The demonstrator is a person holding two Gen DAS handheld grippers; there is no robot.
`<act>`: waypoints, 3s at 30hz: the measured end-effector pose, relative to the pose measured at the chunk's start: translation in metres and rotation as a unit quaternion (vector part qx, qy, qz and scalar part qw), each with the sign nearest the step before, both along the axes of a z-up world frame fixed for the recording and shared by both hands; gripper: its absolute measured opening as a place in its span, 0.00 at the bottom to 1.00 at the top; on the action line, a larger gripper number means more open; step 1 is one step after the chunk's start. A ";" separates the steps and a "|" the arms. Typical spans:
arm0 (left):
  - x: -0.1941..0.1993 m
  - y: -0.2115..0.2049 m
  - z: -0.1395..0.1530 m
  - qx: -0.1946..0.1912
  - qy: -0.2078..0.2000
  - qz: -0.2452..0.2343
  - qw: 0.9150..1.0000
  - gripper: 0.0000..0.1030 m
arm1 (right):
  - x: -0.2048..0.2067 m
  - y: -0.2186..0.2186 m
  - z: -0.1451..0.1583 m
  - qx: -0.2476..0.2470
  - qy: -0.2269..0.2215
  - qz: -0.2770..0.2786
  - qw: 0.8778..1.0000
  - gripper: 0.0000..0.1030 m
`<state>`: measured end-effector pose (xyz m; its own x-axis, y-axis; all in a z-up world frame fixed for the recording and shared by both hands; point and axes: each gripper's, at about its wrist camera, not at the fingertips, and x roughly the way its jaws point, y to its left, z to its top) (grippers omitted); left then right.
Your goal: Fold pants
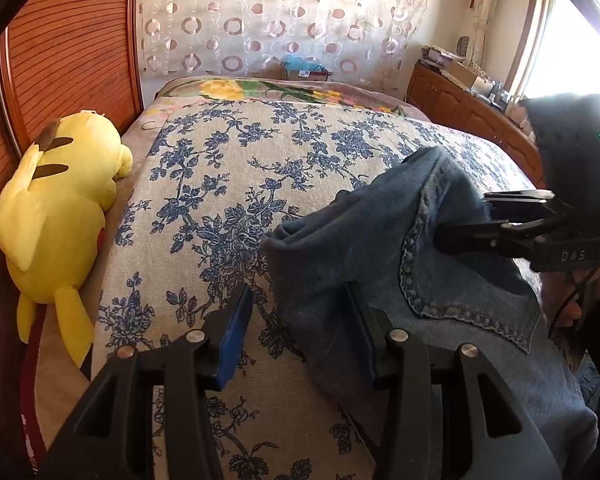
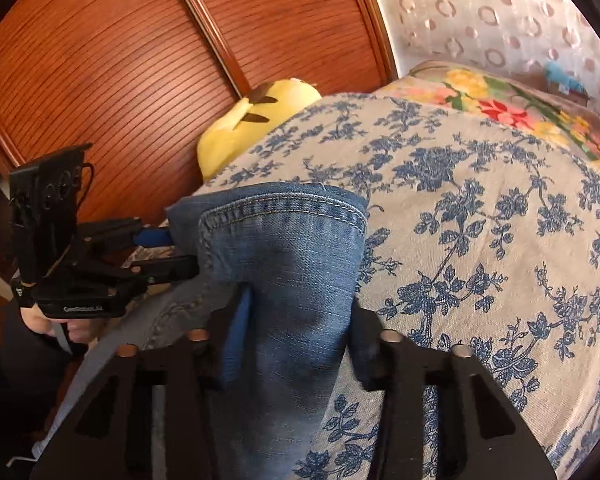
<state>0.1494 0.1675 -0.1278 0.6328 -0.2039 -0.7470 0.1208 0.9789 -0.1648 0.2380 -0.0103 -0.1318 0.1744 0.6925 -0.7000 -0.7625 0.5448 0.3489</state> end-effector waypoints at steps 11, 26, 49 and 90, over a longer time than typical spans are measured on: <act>0.004 -0.019 0.008 0.004 0.007 -0.018 1.000 0.45 | -0.025 -0.029 0.029 -0.016 -0.056 -0.049 0.997 0.23; 0.023 -0.031 -0.003 -0.060 0.036 -0.037 0.997 0.45 | -0.008 -0.040 -0.008 -0.047 -0.032 -0.074 0.996 0.31; 0.011 -0.023 0.011 -0.119 0.005 -0.046 0.992 0.08 | -0.006 -0.033 0.009 -0.003 -0.001 -0.056 0.998 0.21; 0.189 0.114 0.058 -0.036 -0.046 0.077 0.995 0.07 | 0.175 0.117 0.046 0.097 -0.004 -0.032 0.995 0.19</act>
